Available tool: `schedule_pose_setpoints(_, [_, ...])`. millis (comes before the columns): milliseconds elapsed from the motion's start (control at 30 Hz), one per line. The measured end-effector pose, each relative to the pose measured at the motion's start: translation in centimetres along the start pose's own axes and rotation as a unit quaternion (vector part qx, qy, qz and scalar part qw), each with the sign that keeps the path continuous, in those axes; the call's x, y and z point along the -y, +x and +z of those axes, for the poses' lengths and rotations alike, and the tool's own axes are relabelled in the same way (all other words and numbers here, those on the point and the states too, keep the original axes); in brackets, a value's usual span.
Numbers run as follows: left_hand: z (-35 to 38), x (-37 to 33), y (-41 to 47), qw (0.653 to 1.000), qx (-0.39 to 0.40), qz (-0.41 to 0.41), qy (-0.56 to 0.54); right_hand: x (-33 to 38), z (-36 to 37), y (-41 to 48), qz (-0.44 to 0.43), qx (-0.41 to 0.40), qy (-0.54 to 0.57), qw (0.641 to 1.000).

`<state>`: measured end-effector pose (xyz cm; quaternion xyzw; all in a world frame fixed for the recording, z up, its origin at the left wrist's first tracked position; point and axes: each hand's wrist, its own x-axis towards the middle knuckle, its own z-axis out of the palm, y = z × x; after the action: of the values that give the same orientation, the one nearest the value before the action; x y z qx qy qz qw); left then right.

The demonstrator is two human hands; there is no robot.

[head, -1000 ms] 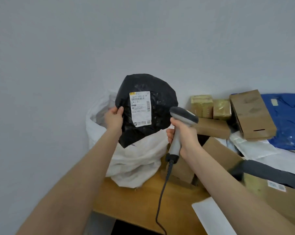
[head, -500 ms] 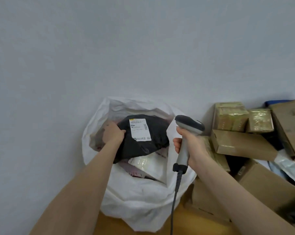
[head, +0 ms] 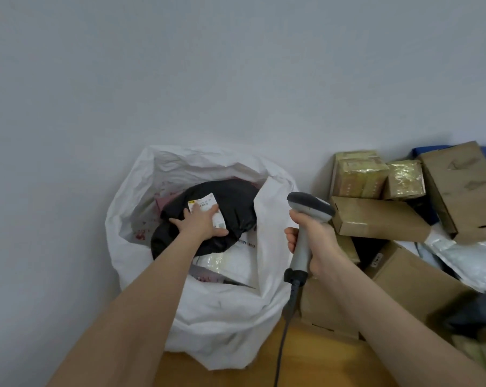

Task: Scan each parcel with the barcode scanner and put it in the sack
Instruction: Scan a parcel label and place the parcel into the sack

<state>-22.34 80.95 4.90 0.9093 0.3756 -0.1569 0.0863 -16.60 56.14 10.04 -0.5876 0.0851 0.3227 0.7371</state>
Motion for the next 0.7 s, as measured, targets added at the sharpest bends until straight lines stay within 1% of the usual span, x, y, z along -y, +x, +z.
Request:
schedule_pose_setpoints(67, [-0.8, -1.5, -0.7, 0.999, -0.039, 0.013, -0.003, -0.4, -1.0, -0.5, 0.008, -0.005, 0.0, 1.0])
schedule_pose_setpoints(133, [-1.1, -3.4, -2.0, 0.99, -0.133, 0.033, -0.014, -0.6, -2.2, -1.2, 0.013, -0.005, 0.002, 1.0])
schedule_pose_setpoints(200, [-0.9, -5.6, -4.1, 0.966, -0.251, 0.062, -0.027, -0.6, -3.8, -2.2, 0.022, 0.005, 0.009, 1.0])
schedule_pose_setpoints(233, [-0.7, -6.8, -5.3, 0.953, -0.291, 0.079, -0.033, -0.6, -4.8, -2.8, 0.026, 0.011, 0.015, 0.999])
schedule_pose_setpoints(267, [-0.4, -8.1, -6.5, 0.945, -0.312, 0.096, -0.037, -0.6, -5.9, -3.5, 0.028, 0.017, 0.02, 0.999])
schedule_pose_setpoints(367, [1.4, -12.5, -10.8, 0.944, -0.305, 0.123, -0.037, -0.4, -10.4, -5.8, 0.025, 0.037, 0.029, 0.999])
schedule_pose_setpoints(500, [5.6, -19.3, -17.0, 0.954, -0.265, 0.125, -0.058, -0.5, -18.2, -9.1, 0.032, 0.044, 0.008, 0.998])
schedule_pose_setpoints(700, [10.4, -29.7, -24.5, 0.962, -0.22, 0.144, -0.076, 0.3, -29.8, -12.4, 0.051, 0.032, -0.019, 0.998])
